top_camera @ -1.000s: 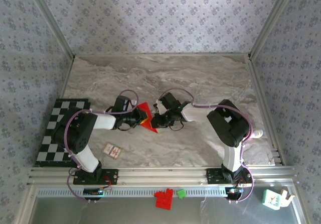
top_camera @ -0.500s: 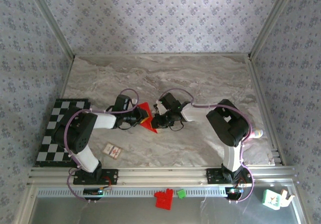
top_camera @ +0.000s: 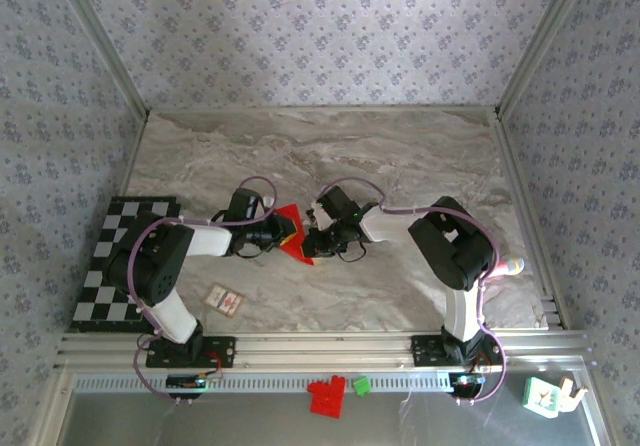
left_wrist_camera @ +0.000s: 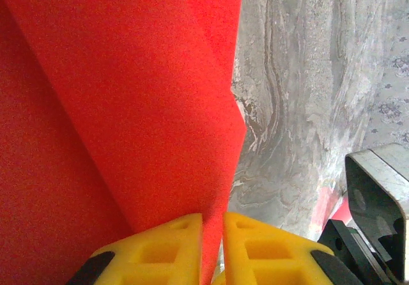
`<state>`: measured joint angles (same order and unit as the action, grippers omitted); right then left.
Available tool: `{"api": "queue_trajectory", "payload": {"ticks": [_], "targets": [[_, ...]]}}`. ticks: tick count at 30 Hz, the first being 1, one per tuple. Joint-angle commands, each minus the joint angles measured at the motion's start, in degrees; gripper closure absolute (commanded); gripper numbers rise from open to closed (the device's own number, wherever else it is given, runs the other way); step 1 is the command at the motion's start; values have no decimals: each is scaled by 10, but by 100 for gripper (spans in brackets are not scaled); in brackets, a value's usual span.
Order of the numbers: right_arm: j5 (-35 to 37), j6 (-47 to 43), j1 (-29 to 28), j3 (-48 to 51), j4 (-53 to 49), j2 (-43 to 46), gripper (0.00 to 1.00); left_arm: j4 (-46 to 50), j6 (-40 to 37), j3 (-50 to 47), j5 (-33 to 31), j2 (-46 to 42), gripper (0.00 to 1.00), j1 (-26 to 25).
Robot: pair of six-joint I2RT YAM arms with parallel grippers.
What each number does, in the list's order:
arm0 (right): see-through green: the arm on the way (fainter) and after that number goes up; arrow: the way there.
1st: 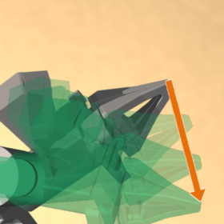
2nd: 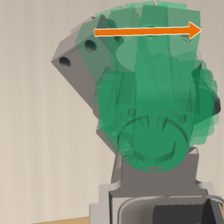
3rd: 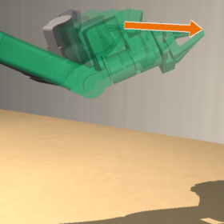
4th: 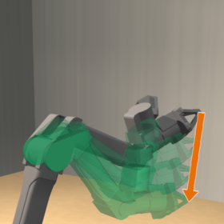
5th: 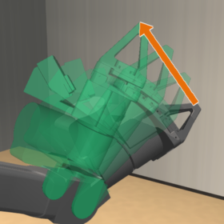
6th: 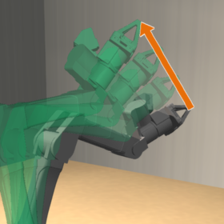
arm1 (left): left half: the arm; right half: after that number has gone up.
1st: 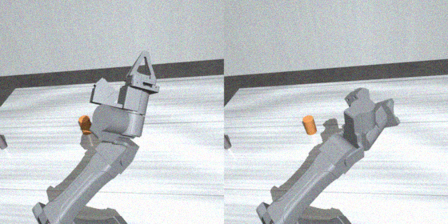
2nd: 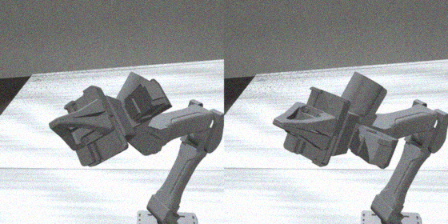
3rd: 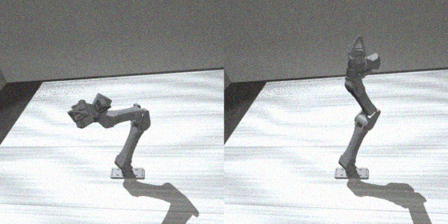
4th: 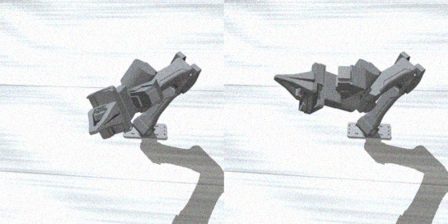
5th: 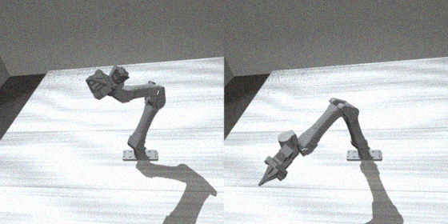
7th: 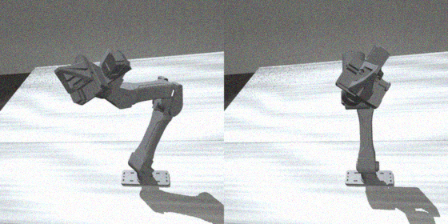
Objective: Fold a paper plane with a square sheet of paper (pick it up from the middle)
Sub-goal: Fourth fold the wing at the center of the table.
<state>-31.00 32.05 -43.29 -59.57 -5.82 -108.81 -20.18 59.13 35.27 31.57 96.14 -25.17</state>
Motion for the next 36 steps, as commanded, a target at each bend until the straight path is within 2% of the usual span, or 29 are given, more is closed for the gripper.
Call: {"api": "queue_trajectory", "payload": {"ticks": [1, 10, 23, 36], "targets": [[6, -10, 0, -10, -31, -13, 86, 3, -12, 16, 6, 0, 83, 5], [9, -16, 2, -7, -37, -8, 86, 10, -15, 3, 0, -52, 81, 25], [7, -17, 4, -12, -39, -7, 86, -21, -18, 12, 32, -16, 82, 12], [7, -19, 3, -11, -44, -3, 85, -2, -24, 27, 15, 15, 83, 10]]}}
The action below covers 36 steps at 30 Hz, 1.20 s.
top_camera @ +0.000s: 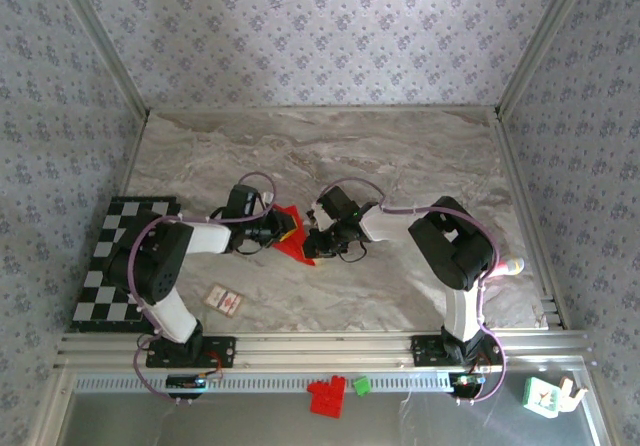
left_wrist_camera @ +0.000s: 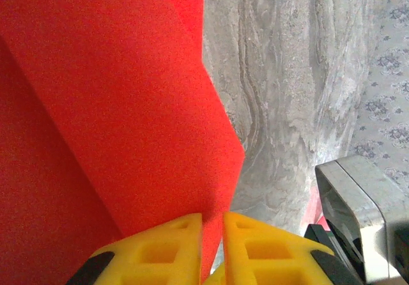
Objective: Fold a paper plane with a square sheet of paper (pick it up from the middle)
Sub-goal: Fourth fold the wing at the center of the table.
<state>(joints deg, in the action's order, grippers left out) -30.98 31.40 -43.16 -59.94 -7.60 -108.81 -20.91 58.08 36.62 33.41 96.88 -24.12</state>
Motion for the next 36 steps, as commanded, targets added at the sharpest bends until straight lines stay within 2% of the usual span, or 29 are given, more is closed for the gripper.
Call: {"api": "queue_trajectory", "payload": {"ticks": [1, 11, 18, 24, 28, 36], "targets": [[6, -13, 2, -7, -25, -1, 85, 7, -13, 14, -4, 9, 83, 0], [1, 1, 6, 0, -14, 35, 82, 17, -14, 17, -8, 19, 84, 0], [38, 35, 13, 34, -2, 91, 74, 19, -14, 17, -9, 16, 84, 0], [41, 41, 8, 42, -11, 80, 72, 19, -13, 17, -10, 18, 84, 0], [31, 41, 3, 36, -14, 61, 72, 18, -13, 17, -10, 18, 84, 0], [14, 32, -5, 24, -17, 39, 80, 18, -12, 18, -6, 18, 84, 0]]}}
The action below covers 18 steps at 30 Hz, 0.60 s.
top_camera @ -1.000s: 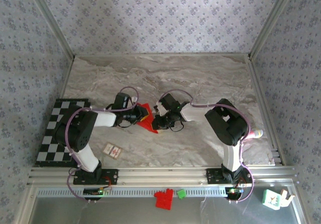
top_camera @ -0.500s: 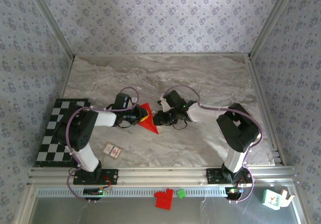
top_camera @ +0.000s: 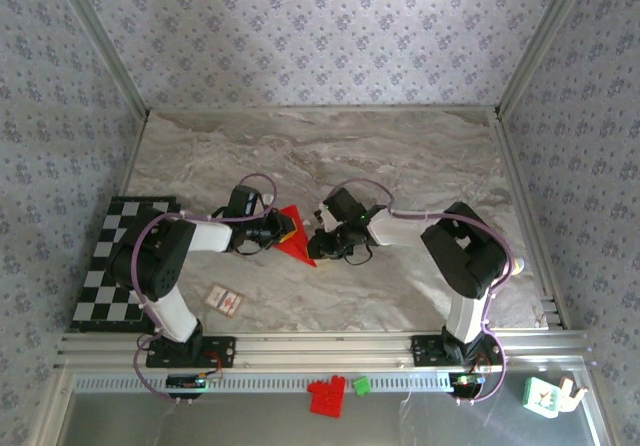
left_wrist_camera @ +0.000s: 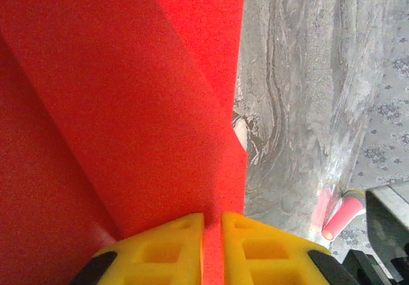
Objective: Fold a paper plane with a square sheet of paper (pick it up from the middle)
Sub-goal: Fourth fold the wing at the center of the table.
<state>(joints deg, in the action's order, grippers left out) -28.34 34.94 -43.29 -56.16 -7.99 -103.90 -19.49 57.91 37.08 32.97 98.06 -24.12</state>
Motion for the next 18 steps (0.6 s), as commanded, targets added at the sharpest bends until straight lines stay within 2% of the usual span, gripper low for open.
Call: {"api": "queue_trajectory", "payload": {"ticks": [1, 18], "targets": [[-14, -3, -3, -13, -13, -11, 81, 4, -10, 14, -2, 6, 84, 0], [-10, -3, 2, 4, -14, -27, 89, 4, -10, 19, -4, 12, 84, 0]]}}
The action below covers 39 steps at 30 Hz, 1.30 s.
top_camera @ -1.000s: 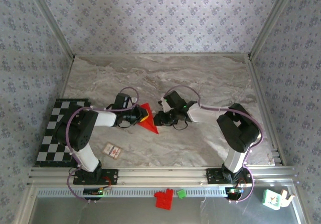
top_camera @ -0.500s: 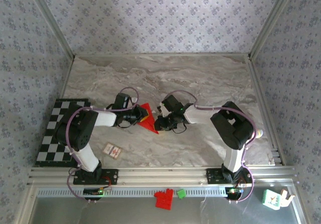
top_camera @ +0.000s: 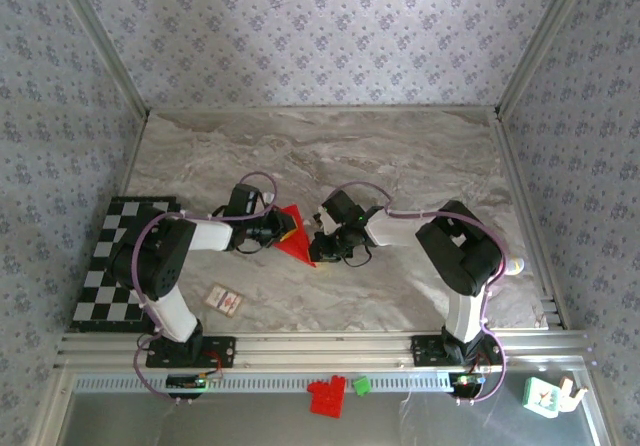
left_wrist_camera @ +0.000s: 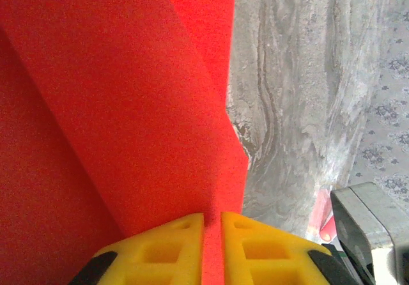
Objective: Fold a paper plane with a square sheet of paper (pick it up from the middle)
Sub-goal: Fourth fold the wing at the center of the table.
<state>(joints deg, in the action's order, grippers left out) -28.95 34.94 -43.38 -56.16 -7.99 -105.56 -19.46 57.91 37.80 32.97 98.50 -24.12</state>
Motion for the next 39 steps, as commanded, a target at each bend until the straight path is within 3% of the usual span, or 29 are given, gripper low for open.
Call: {"api": "queue_trajectory", "payload": {"ticks": [1, 39], "targets": [[-4, -3, 3, 5, -13, -11, 90, 4, -10, 11, -4, 9, 84, 0], [-10, 1, 16, 22, -4, -9, 90, 30, -15, 25, -12, 34, 85, 2]]}}
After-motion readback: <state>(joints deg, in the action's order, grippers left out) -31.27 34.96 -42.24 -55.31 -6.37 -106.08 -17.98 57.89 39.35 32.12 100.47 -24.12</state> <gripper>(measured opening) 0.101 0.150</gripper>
